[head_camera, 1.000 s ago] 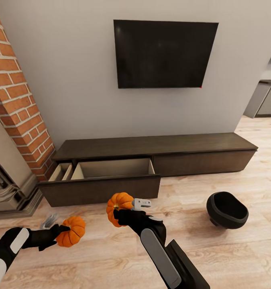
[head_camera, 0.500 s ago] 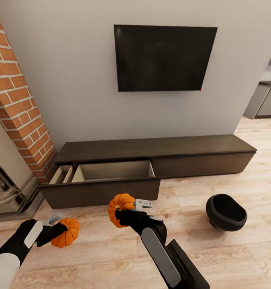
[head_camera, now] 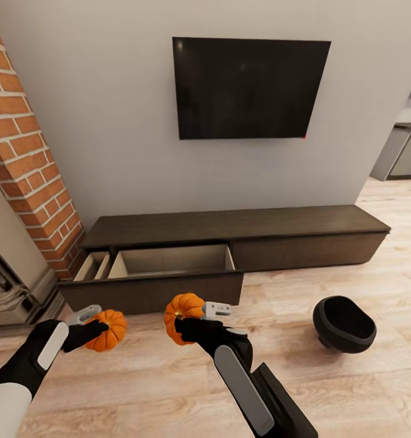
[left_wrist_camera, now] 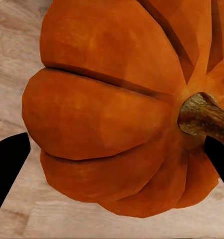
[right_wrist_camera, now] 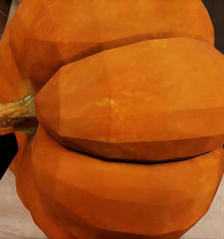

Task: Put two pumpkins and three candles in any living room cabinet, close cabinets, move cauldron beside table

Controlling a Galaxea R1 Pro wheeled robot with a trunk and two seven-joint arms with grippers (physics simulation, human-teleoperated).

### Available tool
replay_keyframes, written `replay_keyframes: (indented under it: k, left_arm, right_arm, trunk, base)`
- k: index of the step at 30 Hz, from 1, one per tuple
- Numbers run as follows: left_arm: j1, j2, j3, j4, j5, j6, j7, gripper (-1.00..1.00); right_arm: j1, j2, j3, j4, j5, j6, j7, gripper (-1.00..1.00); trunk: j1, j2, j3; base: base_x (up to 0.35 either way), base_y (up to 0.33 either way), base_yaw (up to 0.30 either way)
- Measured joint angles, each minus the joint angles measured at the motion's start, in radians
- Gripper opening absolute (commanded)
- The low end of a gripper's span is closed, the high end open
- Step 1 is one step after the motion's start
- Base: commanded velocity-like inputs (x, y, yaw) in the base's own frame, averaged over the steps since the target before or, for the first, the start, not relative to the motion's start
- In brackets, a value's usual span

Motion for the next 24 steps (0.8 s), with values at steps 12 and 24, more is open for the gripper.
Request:
replay_keyframes:
  k: [12, 24]
  left_arm:
    - [0.115, 0.007, 0.014, -0.259, 0.012, 0.097, -0.102, -1.0]
    - [0.15, 0.005, 0.168, -0.439, 0.02, 0.266, -0.112, -1.0]
  right_arm:
    - [0.0, -0.001, 0.006, -0.035, 0.001, -0.003, 0.001, -1.0]
    - [0.0, -0.003, 0.005, -0.113, 0.0, 0.006, -0.002, -1.0]
  trunk:
    - [0.0, 0.0, 0.0]
    - [-0.019, 0.035, 0.016]
  base:
    - [0.208, 0.0, 0.0]
    - [0.003, 0.0, 0.0]
